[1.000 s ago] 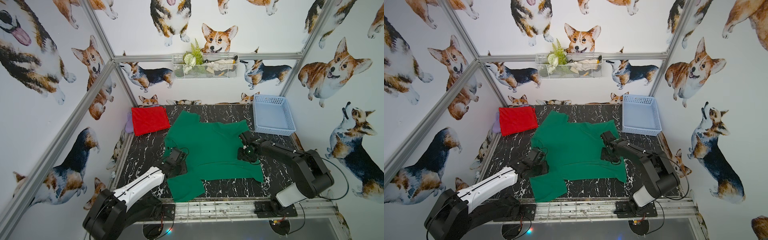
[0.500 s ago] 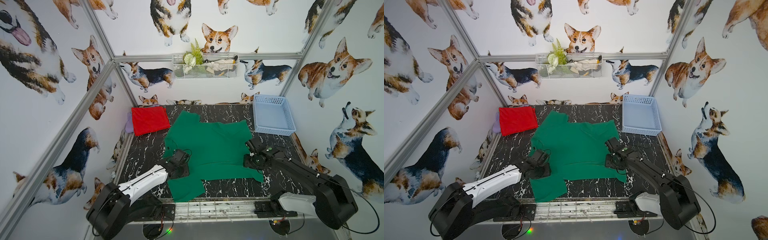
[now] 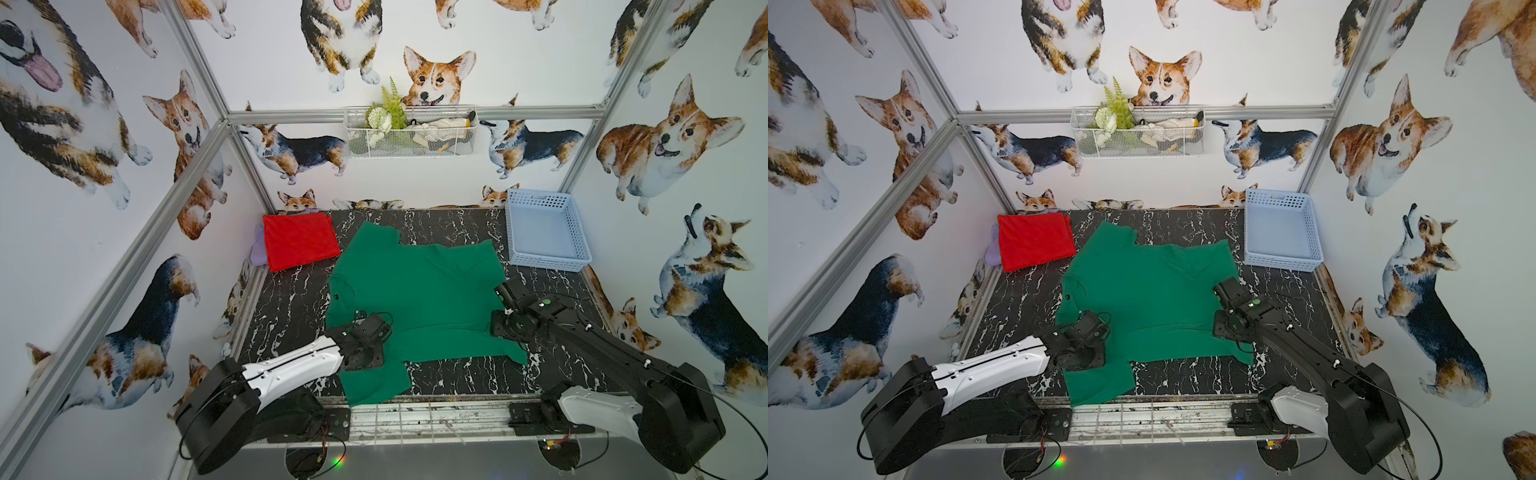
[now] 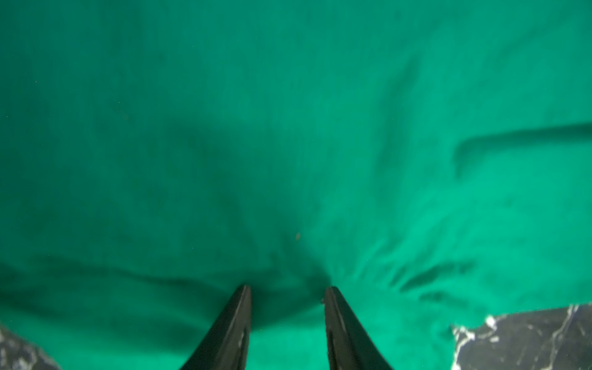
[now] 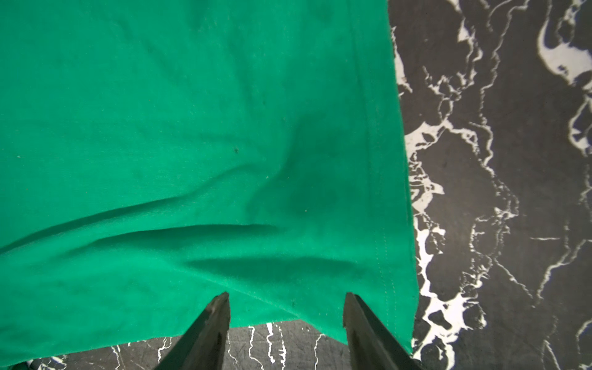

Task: Fold and stack t-shirts
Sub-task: Flatten out the T-shirt at the center of the board.

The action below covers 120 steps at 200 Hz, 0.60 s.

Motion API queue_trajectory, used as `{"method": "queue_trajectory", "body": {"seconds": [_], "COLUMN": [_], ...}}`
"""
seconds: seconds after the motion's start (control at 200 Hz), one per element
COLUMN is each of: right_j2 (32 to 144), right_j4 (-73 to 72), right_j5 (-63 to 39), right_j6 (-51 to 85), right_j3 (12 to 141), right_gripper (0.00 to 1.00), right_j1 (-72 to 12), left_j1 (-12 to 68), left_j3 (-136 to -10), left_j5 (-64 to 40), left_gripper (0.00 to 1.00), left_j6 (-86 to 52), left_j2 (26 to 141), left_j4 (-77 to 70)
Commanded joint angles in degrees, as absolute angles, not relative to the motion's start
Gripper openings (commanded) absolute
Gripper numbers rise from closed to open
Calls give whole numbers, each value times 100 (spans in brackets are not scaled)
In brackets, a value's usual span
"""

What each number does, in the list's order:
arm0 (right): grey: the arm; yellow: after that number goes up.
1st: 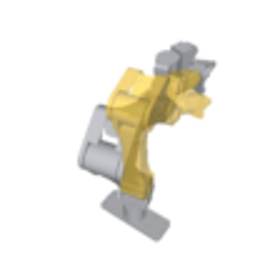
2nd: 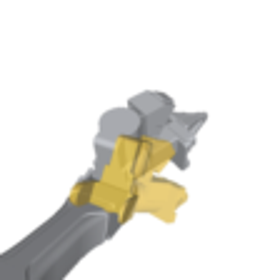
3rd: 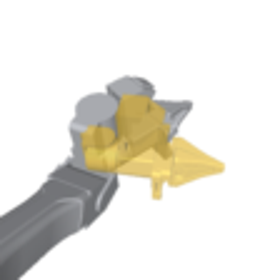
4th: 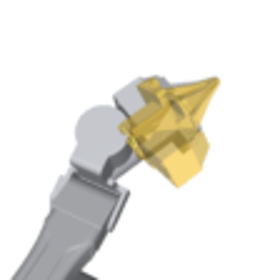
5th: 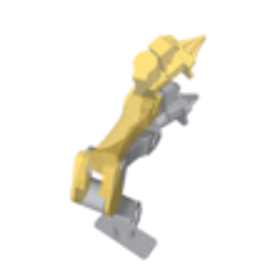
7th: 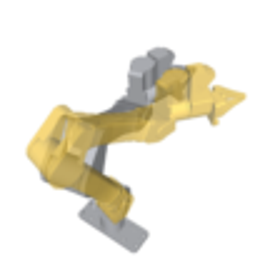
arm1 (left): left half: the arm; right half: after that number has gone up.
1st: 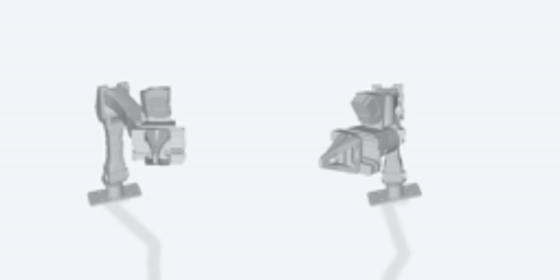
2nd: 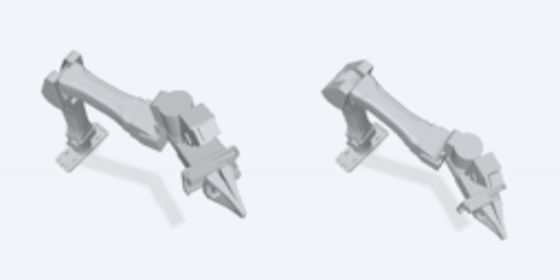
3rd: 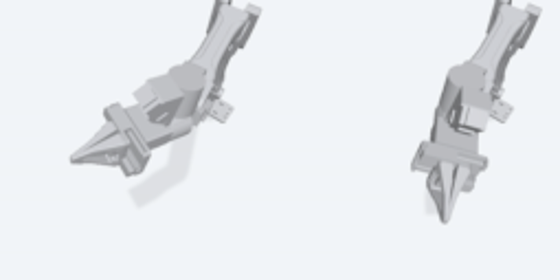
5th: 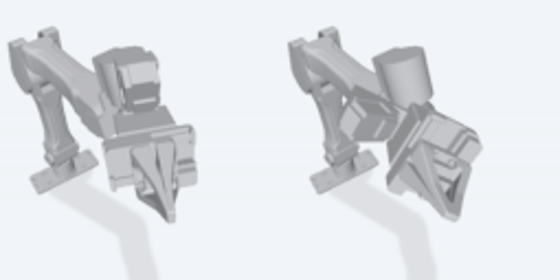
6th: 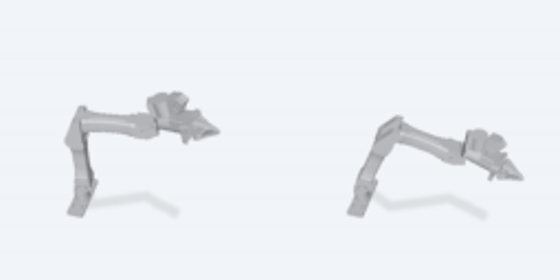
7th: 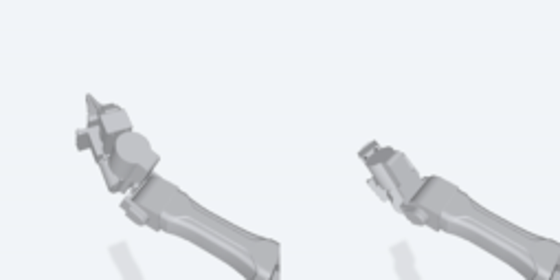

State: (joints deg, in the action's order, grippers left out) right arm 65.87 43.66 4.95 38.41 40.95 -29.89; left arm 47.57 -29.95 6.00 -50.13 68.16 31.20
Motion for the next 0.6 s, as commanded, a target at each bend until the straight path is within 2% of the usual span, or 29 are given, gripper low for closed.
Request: {"method": "queue_trajectory", "body": {"seconds": [0.0, 0.576, 0.596], "right_j2": [6513, 6460, 6287], "right_j4": [4576, 4560, 4515], "right_j5": [669, 624, 603], "right_j6": [3815, 3880, 3885], "right_j3": [4156, 4069, 4065], "right_gripper": [62, 62, 66], "right_j1": [-2989, -2993, -2993], "left_j1": [5038, 5193, 5194], "left_j3": [-2941, -2431, -2449], "left_j5": [945, 1260, 1272], "left_gripper": [43, 43, 43], "left_j6": [-5497, -6032, -6034], "left_j2": [6581, 4852, 4770], "left_j4": [3804, 4861, 4860]}}
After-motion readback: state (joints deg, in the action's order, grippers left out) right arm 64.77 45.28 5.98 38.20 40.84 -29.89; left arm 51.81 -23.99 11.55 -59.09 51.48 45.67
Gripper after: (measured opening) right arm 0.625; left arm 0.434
